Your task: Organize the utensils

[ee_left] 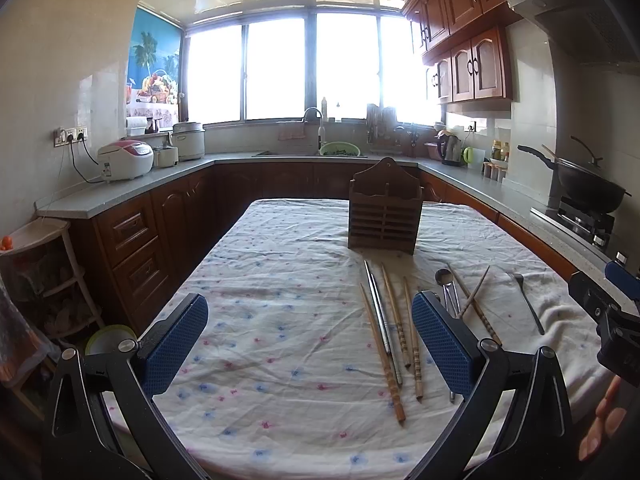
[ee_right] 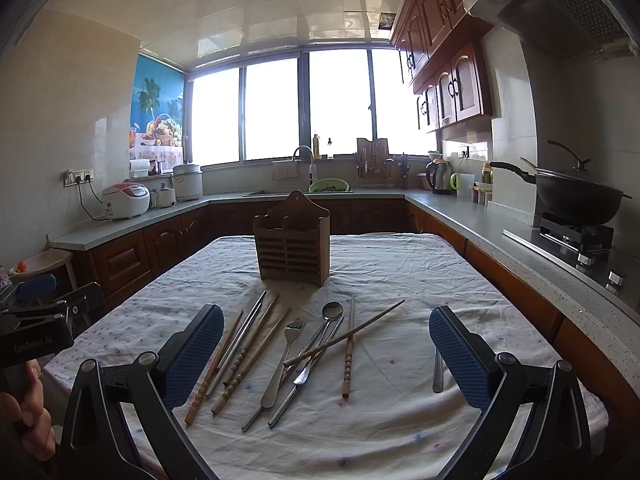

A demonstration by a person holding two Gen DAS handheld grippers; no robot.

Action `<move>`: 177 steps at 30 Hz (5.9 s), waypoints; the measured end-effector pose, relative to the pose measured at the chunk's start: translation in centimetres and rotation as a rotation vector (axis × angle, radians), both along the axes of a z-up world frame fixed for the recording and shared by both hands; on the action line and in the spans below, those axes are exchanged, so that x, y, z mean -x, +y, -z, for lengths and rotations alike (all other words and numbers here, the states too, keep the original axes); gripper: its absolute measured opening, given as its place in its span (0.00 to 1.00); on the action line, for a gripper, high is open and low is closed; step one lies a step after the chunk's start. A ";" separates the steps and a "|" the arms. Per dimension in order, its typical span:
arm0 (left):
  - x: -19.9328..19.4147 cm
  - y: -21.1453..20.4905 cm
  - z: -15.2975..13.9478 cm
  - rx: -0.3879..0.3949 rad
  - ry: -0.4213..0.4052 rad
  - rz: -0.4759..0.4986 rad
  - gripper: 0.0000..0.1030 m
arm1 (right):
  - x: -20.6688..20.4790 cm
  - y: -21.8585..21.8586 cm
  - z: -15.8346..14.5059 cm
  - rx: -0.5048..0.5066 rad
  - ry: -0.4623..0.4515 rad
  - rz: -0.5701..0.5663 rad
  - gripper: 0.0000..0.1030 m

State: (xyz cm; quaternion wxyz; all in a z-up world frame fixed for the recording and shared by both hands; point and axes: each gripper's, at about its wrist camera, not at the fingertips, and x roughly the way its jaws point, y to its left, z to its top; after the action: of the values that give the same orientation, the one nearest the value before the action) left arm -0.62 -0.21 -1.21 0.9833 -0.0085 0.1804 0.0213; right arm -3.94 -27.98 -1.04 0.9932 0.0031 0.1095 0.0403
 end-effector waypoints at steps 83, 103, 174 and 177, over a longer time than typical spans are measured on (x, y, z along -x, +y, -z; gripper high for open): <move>-36.4 -5.8 9.6 0.090 0.732 0.247 0.38 | -29.7 -10.2 8.3 -0.394 0.733 0.083 0.45; -36.2 -7.1 9.0 0.061 0.708 0.301 0.00 | -32.4 -9.3 8.3 -0.327 0.758 0.093 0.05; -22.6 -2.0 -7.0 0.229 0.330 0.419 0.04 | -21.6 -3.3 -7.3 -0.256 0.391 -0.177 0.05; -22.5 -1.8 -7.4 0.236 0.313 0.416 0.04 | -21.4 -3.3 -7.9 -0.254 0.373 -0.177 0.05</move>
State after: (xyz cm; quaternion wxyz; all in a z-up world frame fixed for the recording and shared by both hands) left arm 21.84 -2.01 6.16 0.9189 -0.0825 0.3293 -0.2009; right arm 17.47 -31.30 6.90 0.9400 0.1259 0.2847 0.1395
